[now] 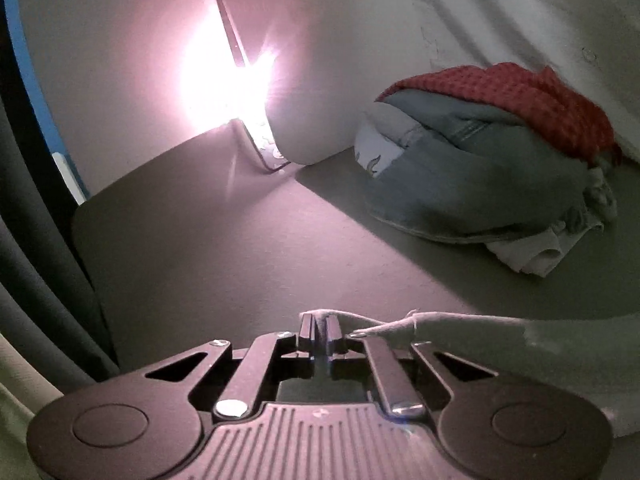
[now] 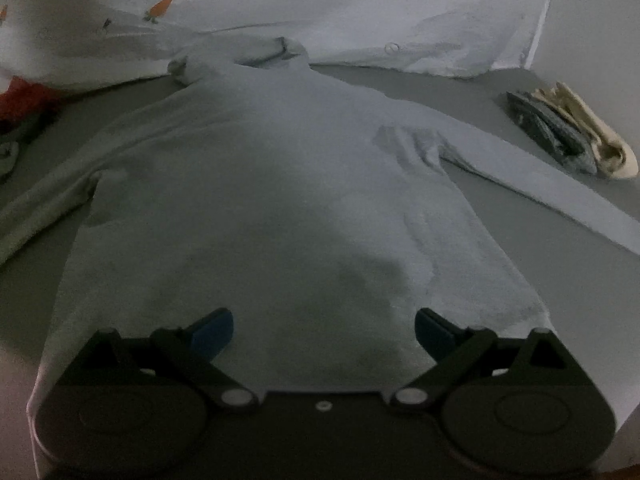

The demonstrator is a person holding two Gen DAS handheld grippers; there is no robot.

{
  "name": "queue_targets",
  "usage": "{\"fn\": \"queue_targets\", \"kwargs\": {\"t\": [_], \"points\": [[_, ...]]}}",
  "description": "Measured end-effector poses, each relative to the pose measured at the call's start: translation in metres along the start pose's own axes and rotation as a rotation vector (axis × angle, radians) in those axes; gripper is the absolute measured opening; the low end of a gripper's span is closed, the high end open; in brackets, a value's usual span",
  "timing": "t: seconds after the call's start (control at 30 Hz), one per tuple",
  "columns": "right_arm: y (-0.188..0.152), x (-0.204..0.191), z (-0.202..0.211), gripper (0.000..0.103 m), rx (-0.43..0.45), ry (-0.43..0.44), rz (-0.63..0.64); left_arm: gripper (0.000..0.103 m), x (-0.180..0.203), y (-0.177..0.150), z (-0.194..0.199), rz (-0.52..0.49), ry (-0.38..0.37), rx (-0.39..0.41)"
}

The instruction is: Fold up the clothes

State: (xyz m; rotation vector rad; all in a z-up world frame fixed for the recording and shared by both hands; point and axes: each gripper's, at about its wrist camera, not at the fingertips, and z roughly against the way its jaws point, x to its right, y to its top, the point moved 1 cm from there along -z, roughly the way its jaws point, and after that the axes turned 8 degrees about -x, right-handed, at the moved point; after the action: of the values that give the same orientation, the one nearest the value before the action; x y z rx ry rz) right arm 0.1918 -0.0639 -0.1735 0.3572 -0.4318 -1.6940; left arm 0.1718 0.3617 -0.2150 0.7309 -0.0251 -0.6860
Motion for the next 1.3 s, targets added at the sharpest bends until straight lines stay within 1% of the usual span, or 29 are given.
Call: {"fn": "queue_targets", "kwargs": {"t": [0.07,0.1,0.13,0.17,0.23,0.27,0.3,0.33,0.37,0.43,0.47,0.53,0.57,0.6,0.63,0.67,0.7,0.73,0.77,0.83,0.87,0.9,0.93,1.0,1.03,1.13,1.17,1.27,1.3], "points": [[-0.007,0.008,0.003,0.099,-0.027,0.055,0.022,0.023,0.008,0.0,-0.006,-0.009,0.007,-0.046],[-0.011,0.008,0.004,0.098,-0.032,0.047,0.038,0.035,0.009,-0.001,-0.003,0.001,0.006,-0.059],[-0.016,0.01,0.006,0.095,-0.038,0.034,0.054,0.043,0.008,-0.004,0.003,0.024,0.001,-0.062],[-0.021,0.011,0.007,0.094,-0.042,0.003,0.061,0.048,0.006,-0.008,0.016,0.047,-0.013,-0.049],[-0.028,0.021,0.01,0.091,-0.037,-0.03,0.021,0.07,0.005,-0.016,0.047,0.06,-0.074,0.01],[-0.03,0.03,0.013,0.091,-0.03,-0.042,-0.019,0.074,0.011,-0.02,0.061,0.04,-0.124,0.027],[-0.032,0.039,0.015,0.091,-0.024,-0.055,-0.057,0.077,0.019,-0.024,0.073,0.009,-0.183,0.029],[-0.033,0.05,0.016,0.091,-0.019,-0.07,-0.086,0.077,0.027,-0.028,0.085,-0.021,-0.243,0.031],[-0.034,0.061,0.018,0.091,-0.011,-0.095,-0.105,0.077,0.04,-0.033,0.096,-0.073,-0.329,0.006],[-0.037,0.086,0.02,0.091,0.008,-0.174,-0.144,0.077,0.073,-0.047,0.113,-0.211,-0.549,-0.092],[-0.038,0.098,0.019,0.091,0.004,-0.189,-0.167,0.077,0.091,-0.058,0.123,-0.292,-0.655,-0.143],[-0.041,0.123,0.018,0.087,-0.016,-0.178,-0.215,0.077,0.131,-0.086,0.143,-0.477,-0.858,-0.248],[-0.042,0.132,0.016,0.086,-0.03,-0.16,-0.235,0.077,0.148,-0.101,0.152,-0.569,-0.916,-0.278],[-0.044,0.141,0.013,0.083,-0.05,-0.129,-0.254,0.077,0.164,-0.116,0.16,-0.662,-0.935,-0.29],[-0.045,0.147,0.009,0.077,-0.073,-0.094,-0.266,0.077,0.18,-0.13,0.169,-0.755,-0.954,-0.301],[-0.047,0.15,0.005,0.072,-0.089,-0.067,-0.271,0.077,0.192,-0.143,0.174,-0.822,-0.96,-0.319],[-0.049,0.152,0.003,0.07,-0.098,-0.045,-0.271,0.077,0.202,-0.155,0.177,-0.868,-0.955,-0.341],[-0.05,0.15,0.004,0.058,-0.086,-0.038,-0.255,0.076,0.212,-0.166,0.18,-0.913,-0.95,-0.364],[-0.049,0.148,0.005,0.05,-0.082,-0.02,-0.224,0.073,0.218,-0.174,0.181,-0.933,-0.93,-0.374],[-0.047,0.141,0.009,0.016,-0.086,0.009,-0.139,0.045,0.224,-0.185,0.181,-0.929,-0.866,-0.375],[-0.046,0.136,0.011,0.012,-0.089,0.002,-0.084,0.035,0.225,-0.187,0.182,-0.918,-0.836,-0.37],[-0.044,0.133,0.014,0.006,-0.09,-0.002,-0.043,0.008,0.224,-0.187,0.184,-0.9,-0.808,-0.36],[-0.043,0.136,0.018,0.005,-0.087,0.008,-0.047,0.008,0.222,-0.186,0.183,-0.867,-0.798,-0.37],[-0.041,0.143,0.028,0.004,-0.08,0.03,-0.063,0.008,0.213,-0.181,0.182,-0.796,-0.801,-0.408],[-0.04,0.151,0.036,0.004,-0.074,0.051,-0.101,0.007,0.209,-0.177,0.183,-0.773,-0.806,-0.423],[-0.039,0.17,0.051,0.004,-0.073,0.106,-0.165,0.007,0.2,-0.173,0.187,-0.753,-0.835,-0.486],[-0.039,0.167,0.046,0.004,-0.1,0.086,-0.116,0.007,0.2,-0.175,0.183,-0.755,-0.826,-0.513],[-0.041,0.155,0.032,0.004,-0.182,0.019,0.03,0.013,0.201,-0.183,0.167,-0.749,-0.784,-0.59],[-0.042,0.148,0.022,0.005,-0.226,-0.029,0.078,0.015,0.2,-0.182,0.163,-0.739,-0.795,-0.605]]}}
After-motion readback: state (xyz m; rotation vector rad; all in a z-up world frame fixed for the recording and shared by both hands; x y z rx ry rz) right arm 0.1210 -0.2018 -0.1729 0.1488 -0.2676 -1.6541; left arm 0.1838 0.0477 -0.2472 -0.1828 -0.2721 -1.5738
